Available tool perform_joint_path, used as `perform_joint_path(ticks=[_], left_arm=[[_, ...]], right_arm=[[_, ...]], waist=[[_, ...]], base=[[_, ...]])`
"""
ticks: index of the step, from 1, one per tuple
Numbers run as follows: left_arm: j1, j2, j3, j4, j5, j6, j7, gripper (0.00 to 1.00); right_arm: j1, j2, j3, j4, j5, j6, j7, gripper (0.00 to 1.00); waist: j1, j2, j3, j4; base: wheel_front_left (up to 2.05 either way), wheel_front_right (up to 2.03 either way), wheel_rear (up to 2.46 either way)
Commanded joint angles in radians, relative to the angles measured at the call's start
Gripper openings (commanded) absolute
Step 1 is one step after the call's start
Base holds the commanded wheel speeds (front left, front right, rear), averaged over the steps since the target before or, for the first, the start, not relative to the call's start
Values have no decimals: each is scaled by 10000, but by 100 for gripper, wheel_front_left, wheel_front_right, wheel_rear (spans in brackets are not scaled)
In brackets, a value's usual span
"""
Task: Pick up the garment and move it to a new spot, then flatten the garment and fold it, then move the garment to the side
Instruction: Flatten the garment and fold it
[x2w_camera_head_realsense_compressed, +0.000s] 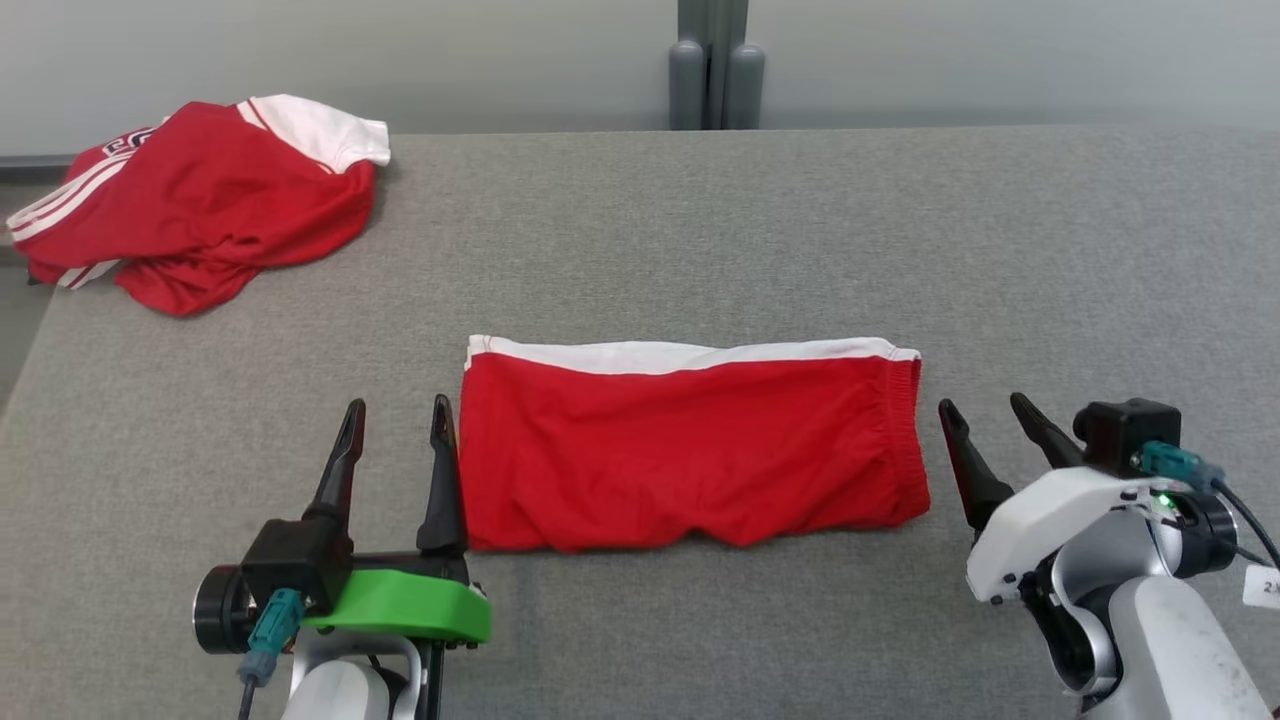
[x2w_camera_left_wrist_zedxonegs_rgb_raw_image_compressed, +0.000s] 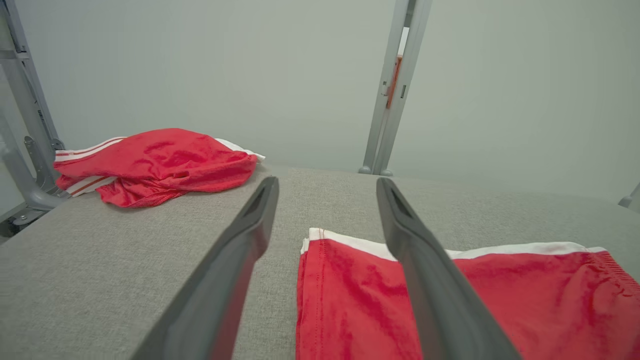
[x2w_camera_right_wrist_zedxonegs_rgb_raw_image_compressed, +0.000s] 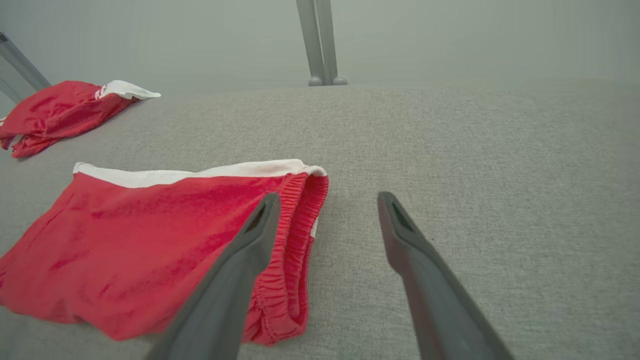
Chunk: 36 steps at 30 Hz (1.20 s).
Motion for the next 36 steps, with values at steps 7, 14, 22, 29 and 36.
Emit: perform_joint_path(ticks=[7, 14, 22, 29, 36], left_arm=[[197, -193, 372, 1, 133, -80, -5, 100], [388, -255, 557, 89, 333, -169, -5, 100], [478, -288, 849, 67, 467, -218, -6, 100], [395, -302, 864, 106, 544, -262, -6, 100], [229, -306, 792, 85, 594, -194, -6, 100]], right_arm=[[-902, -427, 54, 981, 1144, 0, 1986, 100], [-1531, -471, -143, 2636, 1983, 0, 3541, 100], [-2132, -661, 32, 3513, 2387, 0, 3896, 11], [-2669, -1428, 258, 3615, 2682, -1, 3991, 0], [-2610, -2923, -49, 3261, 2840, 0, 4284, 0]], waist=[[0, -1, 143, 845], [0, -1, 245, 1264], [0, -1, 337, 1283], [0, -1, 329, 772], [0, -1, 324, 256]], base=[[0, 0, 0], [0, 0, 0], [0, 0, 0], [0, 0, 0], [0, 0, 0]])
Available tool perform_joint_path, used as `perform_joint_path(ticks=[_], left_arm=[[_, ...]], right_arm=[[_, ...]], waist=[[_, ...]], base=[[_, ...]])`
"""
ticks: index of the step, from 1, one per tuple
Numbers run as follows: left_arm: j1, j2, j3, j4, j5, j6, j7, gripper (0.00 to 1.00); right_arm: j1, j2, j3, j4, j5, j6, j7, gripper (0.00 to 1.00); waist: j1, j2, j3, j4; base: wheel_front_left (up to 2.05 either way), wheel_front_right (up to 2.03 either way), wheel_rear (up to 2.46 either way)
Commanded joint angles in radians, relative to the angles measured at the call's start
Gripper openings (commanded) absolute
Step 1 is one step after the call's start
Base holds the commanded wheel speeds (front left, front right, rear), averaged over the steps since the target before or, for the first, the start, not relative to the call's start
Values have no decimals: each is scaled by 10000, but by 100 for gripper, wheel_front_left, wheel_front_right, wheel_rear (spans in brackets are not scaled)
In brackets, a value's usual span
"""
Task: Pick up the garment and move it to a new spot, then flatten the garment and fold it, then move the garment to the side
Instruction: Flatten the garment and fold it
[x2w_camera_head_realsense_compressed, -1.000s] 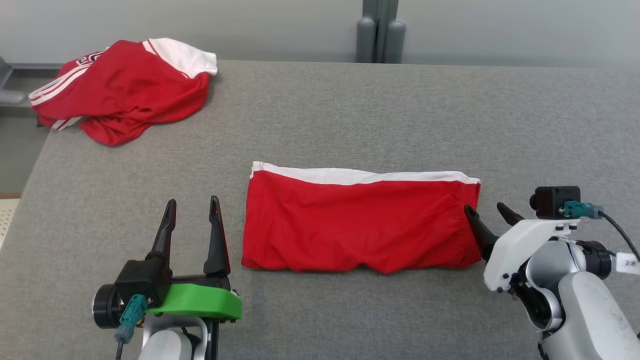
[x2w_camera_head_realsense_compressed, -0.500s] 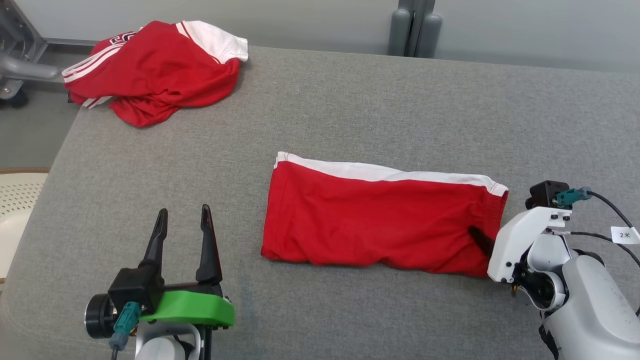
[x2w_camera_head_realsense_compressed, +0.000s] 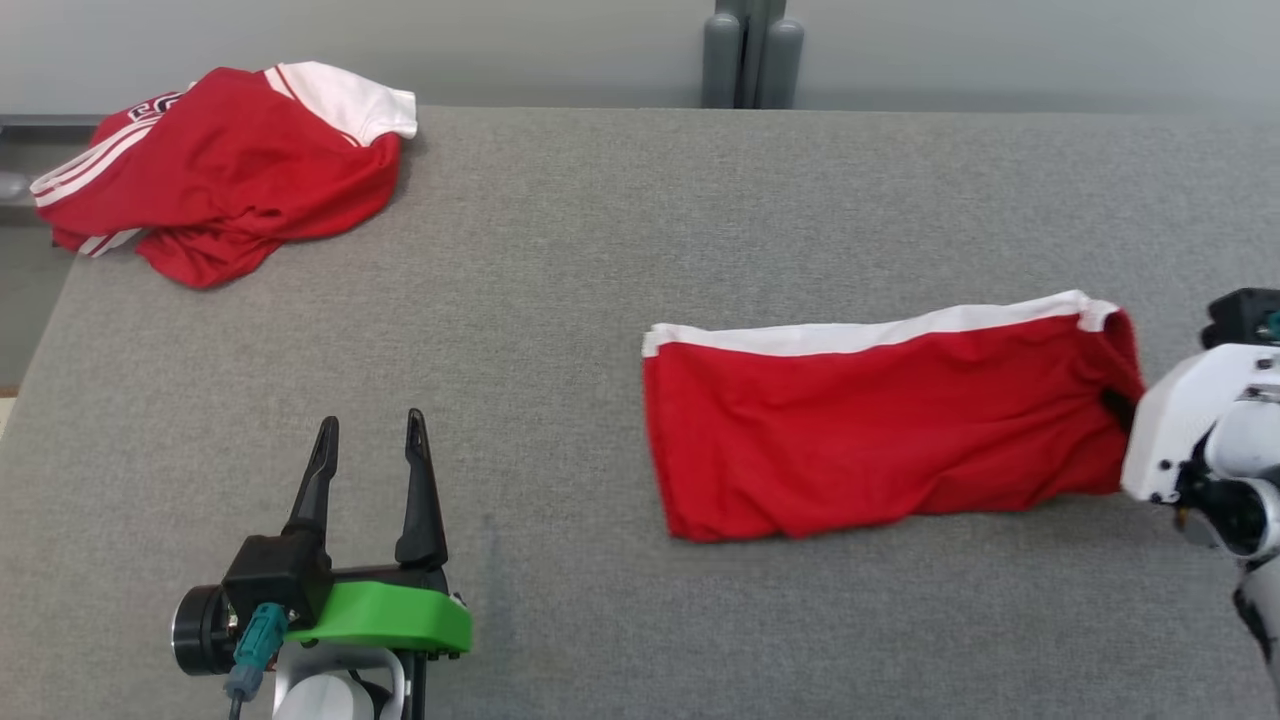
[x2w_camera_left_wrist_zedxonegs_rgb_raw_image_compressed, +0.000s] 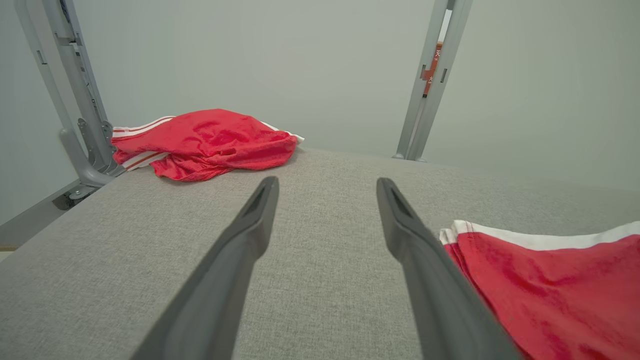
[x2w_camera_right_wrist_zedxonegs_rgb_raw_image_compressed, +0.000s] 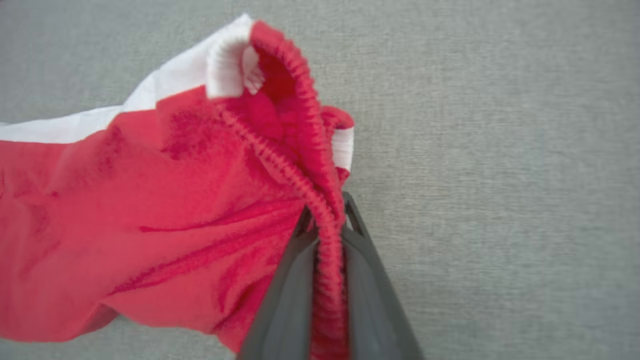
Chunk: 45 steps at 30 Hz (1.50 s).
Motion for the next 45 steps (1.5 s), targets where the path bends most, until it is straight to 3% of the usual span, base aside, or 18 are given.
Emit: perform_joint_path(ticks=[1, 6, 19, 26, 35, 36, 37, 38, 39, 45], left_arm=[[-94, 8, -3, 9, 30, 28, -6, 100], [-169, 7, -21, 13, -33, 32, -6, 100], [-220, 6, -261, -70, -215, 198, -6, 100], [-273, 5, -417, -91, -370, 267, -6, 100], [-216, 5, -610, -55, -490, 364, -6, 100], [-196, 5, -625, -47, -511, 368, -6, 100], [-178, 5, -632, -39, -521, 377, -6, 100], [-160, 5, -640, -31, -520, 385, -6, 100], [-144, 5, -646, -24, -526, 389, -6, 100], [-88, 4, -695, 12, -534, 386, -6, 100]], right_arm=[[138, -179, -160, -79, 88, 0, 61, 0], [296, -59, -396, -407, 547, 0, 148, 0], [596, 1428, 1099, -2630, 2224, 0, 807, 0], [252, 2154, 1259, -2029, 2108, 2, 763, 0], [-240, 2582, 1376, -665, 1751, 2, 499, 0], [-300, 2635, 1395, -533, 1732, 2, 453, 10], [-350, 2677, 1404, -448, 1697, 2, 390, 38], [-408, 2728, 1446, -356, 1654, 2, 340, 94], [-442, 2774, 1495, -294, 1643, 2, 294, 100], [-579, 2938, 1922, -341, 1813, 2, 12, 100]], waist=[[0, 0, -5, -237], [0, 0, 15, -424], [0, 0, -30, 149], [0, 0, -23, 618], [0, 0, -88, 1008], [0, 0, -104, 1028], [0, 0, -117, 1039], [0, 0, -133, 1046], [0, 0, -147, 1048], [0, 0, -231, 997]], base=[[0, 0, 0], [0, 0, 0], [0, 0, 0], [0, 0, 0], [0, 0, 0], [0, 0, 0], [0, 0, 0], [0, 0, 0], [0, 0, 0], [0, 0, 0]])
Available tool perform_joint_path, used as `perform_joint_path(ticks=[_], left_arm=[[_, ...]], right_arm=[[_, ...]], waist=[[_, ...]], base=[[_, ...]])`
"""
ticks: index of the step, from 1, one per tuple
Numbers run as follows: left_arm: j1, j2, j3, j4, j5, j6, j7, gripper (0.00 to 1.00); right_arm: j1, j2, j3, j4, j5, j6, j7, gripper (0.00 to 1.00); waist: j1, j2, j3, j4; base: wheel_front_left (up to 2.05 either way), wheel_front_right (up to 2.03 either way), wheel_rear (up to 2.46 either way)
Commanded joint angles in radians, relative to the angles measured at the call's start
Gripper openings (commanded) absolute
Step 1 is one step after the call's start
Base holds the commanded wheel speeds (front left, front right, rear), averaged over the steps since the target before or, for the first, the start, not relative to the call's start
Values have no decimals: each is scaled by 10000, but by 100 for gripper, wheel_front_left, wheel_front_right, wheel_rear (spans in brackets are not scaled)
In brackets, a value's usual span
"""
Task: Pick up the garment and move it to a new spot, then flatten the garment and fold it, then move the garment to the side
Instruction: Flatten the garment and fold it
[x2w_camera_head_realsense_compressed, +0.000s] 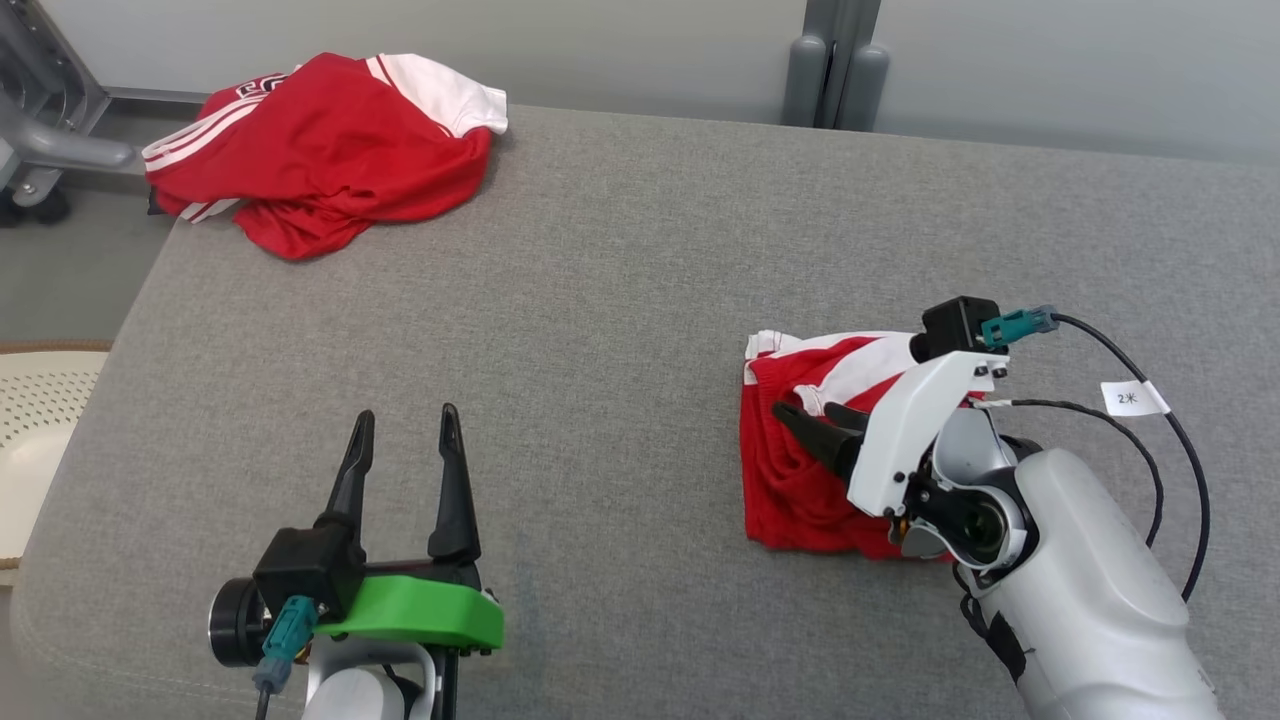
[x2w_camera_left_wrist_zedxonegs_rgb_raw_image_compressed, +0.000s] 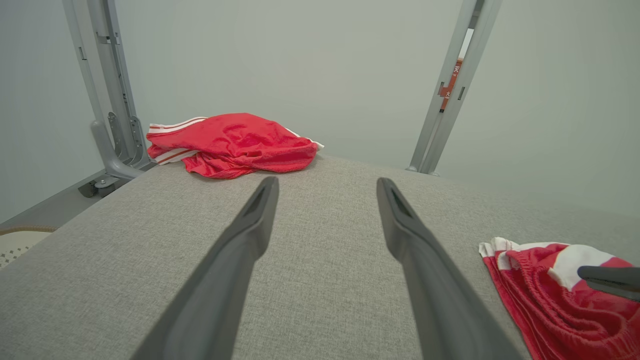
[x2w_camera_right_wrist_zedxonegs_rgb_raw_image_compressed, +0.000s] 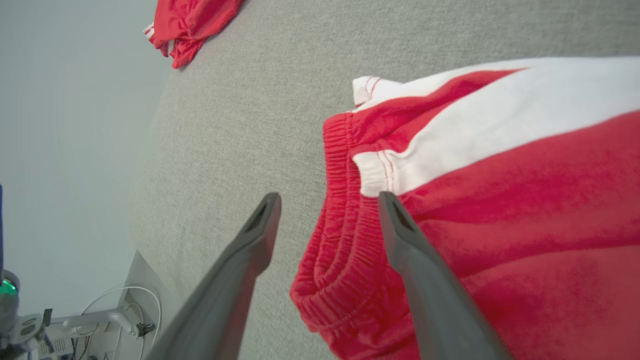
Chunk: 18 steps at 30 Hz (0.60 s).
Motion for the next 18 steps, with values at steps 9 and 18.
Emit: perform_joint_path(ticks=[9, 18], left_arm=[[-85, 16, -74, 91, -90, 58, -6, 100], [-750, 17, -130, 399, -336, 60, -6, 100]], right_arm=[[188, -316, 200, -1076, 261, 4, -885, 100], [630, -1108, -381, -1885, -1580, 4, -3861, 100]], waist=[[0, 0, -133, -397], [0, 0, -241, -1051]], base=[[0, 0, 0], [0, 0, 0]])
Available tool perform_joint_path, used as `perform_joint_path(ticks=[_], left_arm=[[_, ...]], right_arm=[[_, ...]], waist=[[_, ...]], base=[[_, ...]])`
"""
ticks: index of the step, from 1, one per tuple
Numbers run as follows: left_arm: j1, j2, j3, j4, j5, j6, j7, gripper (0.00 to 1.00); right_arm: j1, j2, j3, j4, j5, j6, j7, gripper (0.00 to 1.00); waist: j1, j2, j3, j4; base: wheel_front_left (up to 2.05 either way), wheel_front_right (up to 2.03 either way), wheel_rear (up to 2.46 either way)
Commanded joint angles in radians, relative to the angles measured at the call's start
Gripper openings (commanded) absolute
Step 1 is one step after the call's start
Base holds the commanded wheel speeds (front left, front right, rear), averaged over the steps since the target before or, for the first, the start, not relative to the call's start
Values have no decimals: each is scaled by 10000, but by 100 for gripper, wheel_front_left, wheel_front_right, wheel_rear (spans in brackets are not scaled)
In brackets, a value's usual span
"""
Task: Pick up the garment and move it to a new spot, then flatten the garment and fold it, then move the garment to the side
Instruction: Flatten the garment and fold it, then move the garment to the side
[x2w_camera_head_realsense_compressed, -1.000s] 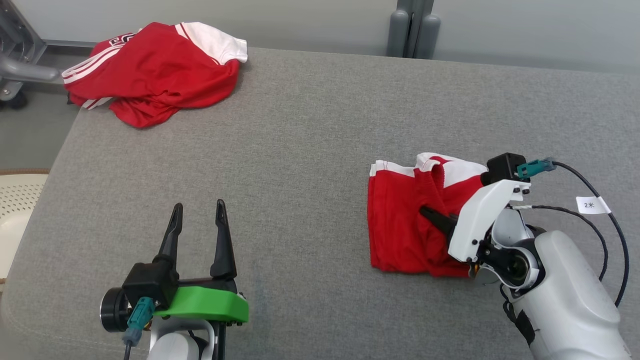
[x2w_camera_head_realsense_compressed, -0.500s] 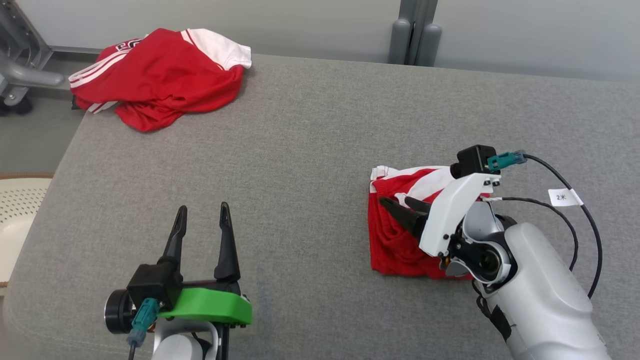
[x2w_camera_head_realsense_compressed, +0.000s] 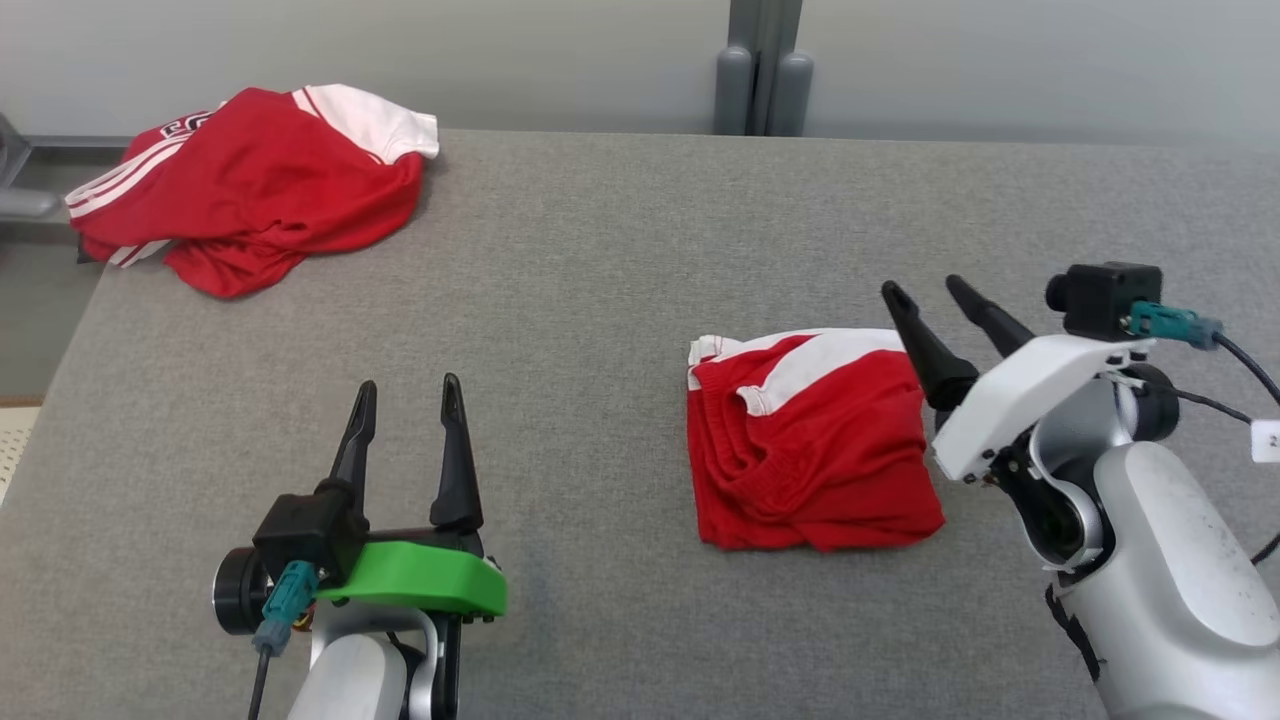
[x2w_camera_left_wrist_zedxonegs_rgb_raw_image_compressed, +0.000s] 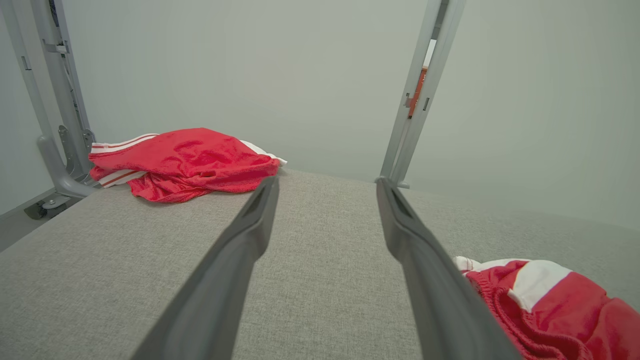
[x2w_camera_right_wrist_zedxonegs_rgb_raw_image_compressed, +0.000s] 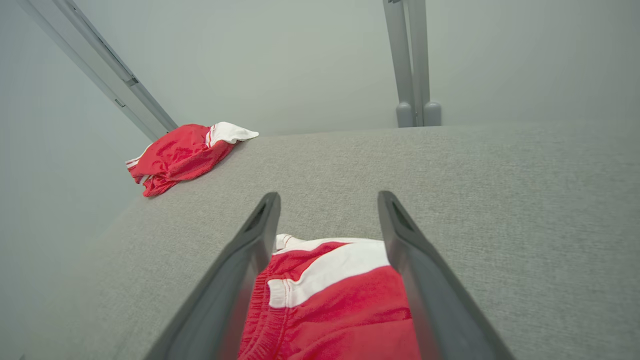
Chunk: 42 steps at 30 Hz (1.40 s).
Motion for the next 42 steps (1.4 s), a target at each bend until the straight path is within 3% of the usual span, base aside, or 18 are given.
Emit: perform_joint_path(ticks=[1, 8, 12, 24, 42], left_arm=[[-193, 19, 0, 106, -131, -38, -6, 100], [-201, 24, 483, 418, -162, -161, -6, 100], [99, 25, 713, 456, -275, -176, -6, 100], [1029, 25, 848, 524, -97, -175, -6, 100], [1072, 25, 644, 506, 45, -105, -6, 100]], right_arm=[[209, -163, -122, -111, -512, 2, -572, 100], [1109, 359, -872, -479, -1883, 2, -3124, 100], [1769, 716, -1214, -632, -2479, 2, -4010, 100], [3113, 1224, -1273, -863, -3027, 2, -4396, 100], [3029, 1256, -1172, -320, -2889, 2, -4290, 100]], waist=[[0, 0, -65, -283], [0, 0, -88, -836], [0, 0, -139, -1007], [0, 0, -444, -1226], [0, 0, -541, -1048]], base=[[0, 0, 0], [0, 0, 0], [0, 0, 0], [0, 0, 0], [0, 0, 0]])
